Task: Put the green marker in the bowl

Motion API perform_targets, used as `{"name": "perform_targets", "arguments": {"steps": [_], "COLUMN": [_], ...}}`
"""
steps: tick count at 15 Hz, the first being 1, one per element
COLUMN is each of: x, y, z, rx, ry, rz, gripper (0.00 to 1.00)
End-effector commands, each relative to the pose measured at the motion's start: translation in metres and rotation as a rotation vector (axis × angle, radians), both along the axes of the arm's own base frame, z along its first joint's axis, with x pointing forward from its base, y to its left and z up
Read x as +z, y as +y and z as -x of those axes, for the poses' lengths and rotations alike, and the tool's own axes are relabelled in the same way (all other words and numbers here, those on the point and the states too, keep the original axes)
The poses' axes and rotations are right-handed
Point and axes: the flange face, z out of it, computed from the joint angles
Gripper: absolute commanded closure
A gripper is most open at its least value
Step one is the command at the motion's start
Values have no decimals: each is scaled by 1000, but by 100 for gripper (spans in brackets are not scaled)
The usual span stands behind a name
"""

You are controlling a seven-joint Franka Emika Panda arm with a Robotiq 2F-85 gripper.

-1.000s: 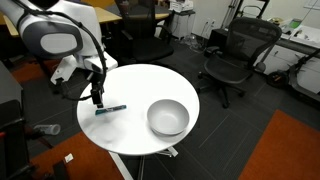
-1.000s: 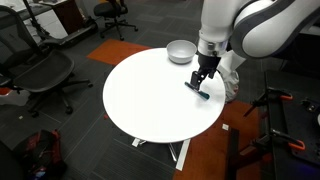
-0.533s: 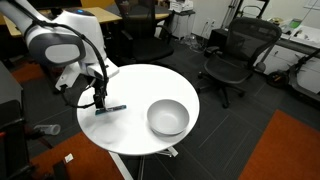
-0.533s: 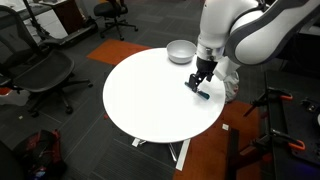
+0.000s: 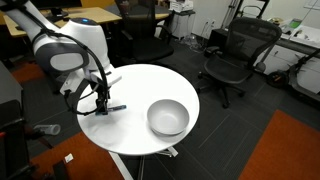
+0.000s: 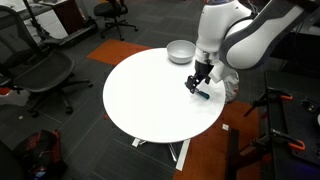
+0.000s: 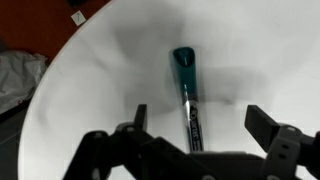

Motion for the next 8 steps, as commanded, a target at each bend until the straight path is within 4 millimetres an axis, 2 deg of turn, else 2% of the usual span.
{"name": "perform_targets", "arguments": {"steps": [1,8], "x": [-3,-14], "y": [-5,-4], "z": [-9,-17], "rx": [-10,-9], "ry": [-20,-5], "rz": [1,0], "gripper": [0,0]}}
